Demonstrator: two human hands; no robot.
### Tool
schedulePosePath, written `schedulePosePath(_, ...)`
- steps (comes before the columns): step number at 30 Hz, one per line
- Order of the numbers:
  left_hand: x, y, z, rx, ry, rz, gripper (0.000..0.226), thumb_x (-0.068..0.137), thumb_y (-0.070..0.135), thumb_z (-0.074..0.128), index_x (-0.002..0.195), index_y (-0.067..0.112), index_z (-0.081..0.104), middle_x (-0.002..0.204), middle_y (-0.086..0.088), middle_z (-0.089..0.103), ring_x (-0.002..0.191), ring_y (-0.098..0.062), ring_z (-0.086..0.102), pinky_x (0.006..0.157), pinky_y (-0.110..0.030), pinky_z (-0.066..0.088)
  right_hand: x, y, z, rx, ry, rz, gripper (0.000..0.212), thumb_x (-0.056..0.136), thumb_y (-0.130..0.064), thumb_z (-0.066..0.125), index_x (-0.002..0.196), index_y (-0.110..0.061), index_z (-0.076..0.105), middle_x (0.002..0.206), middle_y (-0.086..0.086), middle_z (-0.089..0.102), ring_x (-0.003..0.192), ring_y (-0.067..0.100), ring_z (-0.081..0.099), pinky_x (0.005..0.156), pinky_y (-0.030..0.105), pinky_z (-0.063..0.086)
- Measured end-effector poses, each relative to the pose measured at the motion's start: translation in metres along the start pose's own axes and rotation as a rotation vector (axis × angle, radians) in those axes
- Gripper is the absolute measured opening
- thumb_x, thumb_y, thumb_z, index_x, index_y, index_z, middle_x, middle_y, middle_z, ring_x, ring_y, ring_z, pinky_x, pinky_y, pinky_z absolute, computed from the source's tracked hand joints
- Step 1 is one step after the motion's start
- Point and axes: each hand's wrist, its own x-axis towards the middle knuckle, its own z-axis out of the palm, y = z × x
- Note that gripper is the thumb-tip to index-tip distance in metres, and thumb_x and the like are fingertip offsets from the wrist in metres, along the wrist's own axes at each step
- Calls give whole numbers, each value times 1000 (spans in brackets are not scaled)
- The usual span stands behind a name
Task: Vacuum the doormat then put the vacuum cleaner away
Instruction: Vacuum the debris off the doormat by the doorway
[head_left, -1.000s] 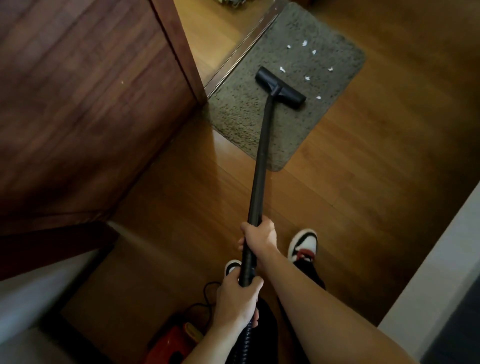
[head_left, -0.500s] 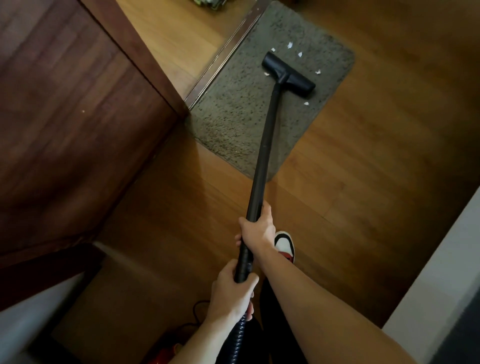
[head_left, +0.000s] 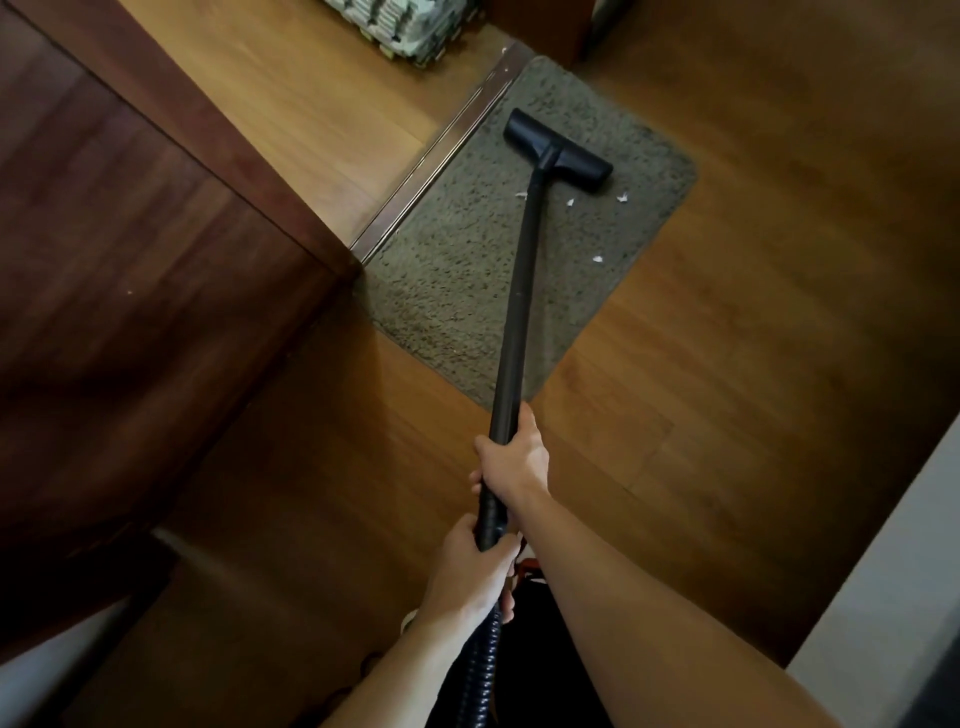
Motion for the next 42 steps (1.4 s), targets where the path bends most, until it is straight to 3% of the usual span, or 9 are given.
schedulePosePath(4,-3,-15,-2,-7,49,49,5,94,24,63,98,22,61,61,-3,56,43,-22,48,45,-30,44,-10,7,5,-18,-18,7,81,97,-12,60,160,-34,15,98,0,59,48,12,63,46,27,56)
schedulePosePath(11,-25,-62,-23,-30,86,32,17,94,27,65,110,31,60,57,-4,59,41,-21,50,42,-28,44,-47,45,25,-20,-43,31,79,97,-11,59,159,-35,17,98,8,63,43,12,60,45,28,55)
schedulePosePath(14,-35,-89,-37,3,114,72,18,92,31,67,106,39,61,66,-8,66,45,-24,56,47,-32,48,-66,63,38,-27,-47,51,81,98,-12,59,160,-36,14,102,10,64,45,12,61,44,26,53)
schedulePosePath(18,-50,-118,-58,36,133,91,16,91,32,68,105,37,62,75,-8,71,48,-22,60,48,-30,48,-91,87,58,-33,-52,75,82,97,-13,59,160,-37,12,106,12,65,50,14,63,46,27,55)
schedulePosePath(25,-72,-162,-89,18,104,45,15,90,33,69,102,25,65,58,-4,63,41,-23,52,49,-32,46,-126,119,88,-36,-58,83,83,97,-12,60,160,-35,12,100,11,66,50,13,63,48,28,57)
schedulePosePath(29,-83,-178,-97,25,99,29,25,89,35,69,112,36,61,58,-1,63,43,-21,55,45,-30,46,-147,131,92,-47,-41,52,80,96,-11,59,161,-32,17,95,2,61,52,13,64,48,25,57)
schedulePosePath(34,-98,-178,-90,82,64,42,9,91,29,66,100,29,63,58,-3,61,37,-19,51,43,-28,44,-156,143,85,-41,14,58,80,94,-9,59,160,-33,21,92,5,64,46,11,60,48,27,56)
schedulePosePath(38,-102,-173,-77,81,31,4,10,90,29,65,95,22,63,56,-3,59,34,-21,47,42,-29,42,-153,146,71,-4,48,53,77,94,-9,59,158,-32,24,83,11,65,45,15,61,46,29,54)
schedulePosePath(42,-101,-165,-64,114,2,23,8,90,30,67,94,25,64,55,-2,59,38,-21,49,44,-30,43,-144,148,56,0,97,55,76,93,-12,59,158,-34,25,89,13,68,48,16,64,51,35,61)
